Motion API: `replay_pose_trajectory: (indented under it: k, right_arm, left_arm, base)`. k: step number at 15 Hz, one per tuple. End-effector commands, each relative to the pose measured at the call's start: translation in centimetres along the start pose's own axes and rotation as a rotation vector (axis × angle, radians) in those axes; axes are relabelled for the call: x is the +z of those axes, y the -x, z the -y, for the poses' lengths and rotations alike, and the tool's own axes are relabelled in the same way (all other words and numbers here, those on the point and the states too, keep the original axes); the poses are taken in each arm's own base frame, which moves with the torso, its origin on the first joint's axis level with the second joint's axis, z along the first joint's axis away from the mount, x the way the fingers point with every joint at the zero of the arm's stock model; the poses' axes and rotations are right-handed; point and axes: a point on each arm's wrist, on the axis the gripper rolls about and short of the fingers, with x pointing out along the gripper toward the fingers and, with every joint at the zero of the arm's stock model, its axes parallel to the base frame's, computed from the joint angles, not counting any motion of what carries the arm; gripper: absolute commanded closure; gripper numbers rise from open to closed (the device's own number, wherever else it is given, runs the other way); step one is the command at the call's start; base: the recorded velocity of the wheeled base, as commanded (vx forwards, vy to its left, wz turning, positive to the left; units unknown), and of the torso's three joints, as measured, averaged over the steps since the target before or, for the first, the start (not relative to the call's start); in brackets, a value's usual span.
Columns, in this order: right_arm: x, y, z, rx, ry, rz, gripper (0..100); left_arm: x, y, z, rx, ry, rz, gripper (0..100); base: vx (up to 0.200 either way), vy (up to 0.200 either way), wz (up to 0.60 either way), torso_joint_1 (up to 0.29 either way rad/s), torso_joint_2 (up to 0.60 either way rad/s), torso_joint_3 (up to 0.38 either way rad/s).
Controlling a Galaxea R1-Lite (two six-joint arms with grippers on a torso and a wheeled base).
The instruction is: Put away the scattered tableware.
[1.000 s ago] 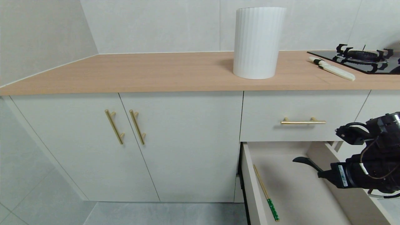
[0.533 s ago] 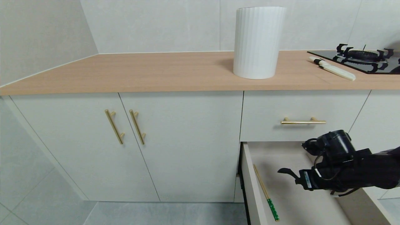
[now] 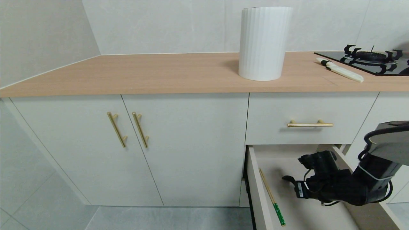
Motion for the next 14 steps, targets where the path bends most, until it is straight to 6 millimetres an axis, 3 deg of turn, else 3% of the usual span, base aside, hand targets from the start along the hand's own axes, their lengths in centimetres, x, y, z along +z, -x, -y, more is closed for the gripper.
replay_pose_trajectory:
  k: [1,10,11,14]
  right_arm:
    - [-1.58,-2.34,0.51,-0.023,-0.005,-0.034,100]
    - [-1.18,-2.88,1.02,-0.043,-0.022,-0.001,100]
    - [-1.15,-2.85,1.01,-0.042,-0.022,0.0,0]
    - [-1.04,-2.69,1.0,-0.042,-0.024,0.005,0]
  left_arm:
    - [0.0,0.0,0.0,0.001,0.001,0.0,0]
    - [0.0,0.0,0.0,0.001,0.0,0.0,0]
    - [0.0,0.0,0.0,0.001,0.0,0.0,0]
    - [0.0,0.0,0.0,0.001,0.0,0.0,0]
  base:
    - [0.0,0.0,0.0,0.0,0.0,0.0]
    - [0.0,0.0,0.0,0.0,0.0,0.0]
    - [0.0,0.0,0.0,0.0,0.0,0.0]
    - [0.0,0.0,0.0,0.0,0.0,0.0]
